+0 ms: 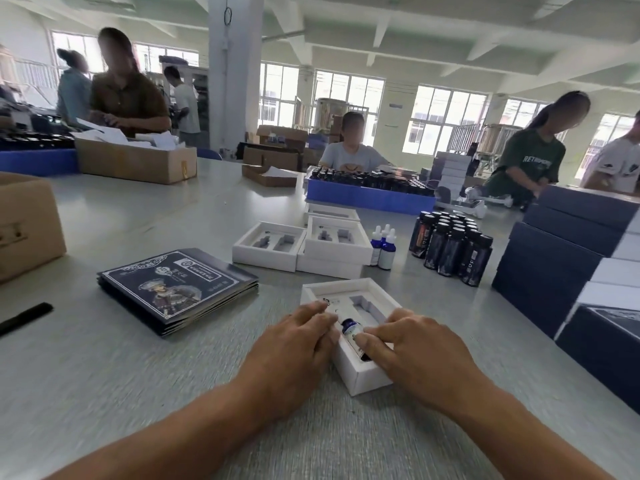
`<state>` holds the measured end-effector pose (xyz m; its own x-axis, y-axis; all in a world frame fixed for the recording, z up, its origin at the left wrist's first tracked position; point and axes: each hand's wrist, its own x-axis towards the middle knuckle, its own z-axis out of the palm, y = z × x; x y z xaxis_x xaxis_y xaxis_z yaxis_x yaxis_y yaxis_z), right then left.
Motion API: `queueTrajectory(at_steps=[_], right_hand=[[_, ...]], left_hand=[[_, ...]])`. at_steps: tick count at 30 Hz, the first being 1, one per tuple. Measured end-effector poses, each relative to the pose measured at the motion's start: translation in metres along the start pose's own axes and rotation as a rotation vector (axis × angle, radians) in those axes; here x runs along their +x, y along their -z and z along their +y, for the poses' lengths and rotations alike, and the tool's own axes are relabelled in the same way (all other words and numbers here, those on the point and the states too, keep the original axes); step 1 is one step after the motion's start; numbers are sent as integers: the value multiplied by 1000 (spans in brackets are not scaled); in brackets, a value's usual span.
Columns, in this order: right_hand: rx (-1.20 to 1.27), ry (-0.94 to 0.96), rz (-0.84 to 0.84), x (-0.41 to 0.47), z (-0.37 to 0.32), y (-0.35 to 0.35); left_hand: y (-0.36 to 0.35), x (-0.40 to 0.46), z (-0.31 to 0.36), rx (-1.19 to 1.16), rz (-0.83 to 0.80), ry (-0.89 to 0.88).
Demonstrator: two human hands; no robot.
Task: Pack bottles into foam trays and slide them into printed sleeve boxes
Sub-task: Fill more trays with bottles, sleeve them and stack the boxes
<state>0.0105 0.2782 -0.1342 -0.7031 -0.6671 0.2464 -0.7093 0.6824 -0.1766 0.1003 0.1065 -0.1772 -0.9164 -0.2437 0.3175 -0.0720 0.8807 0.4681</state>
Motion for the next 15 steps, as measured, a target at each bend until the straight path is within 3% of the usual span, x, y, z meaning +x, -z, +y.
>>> queueTrajectory(at_steps=[6,9,15], right_hand=[[-56,32,-24,-5,-6,-2],[-52,52,0,-5,-6,-5],[376,-201,257,16,49,8]], left_hand=[[2,-4,2,99,45,-49],[2,-4,9,58,-58,-101],[-1,18,23,156,-232,-187]])
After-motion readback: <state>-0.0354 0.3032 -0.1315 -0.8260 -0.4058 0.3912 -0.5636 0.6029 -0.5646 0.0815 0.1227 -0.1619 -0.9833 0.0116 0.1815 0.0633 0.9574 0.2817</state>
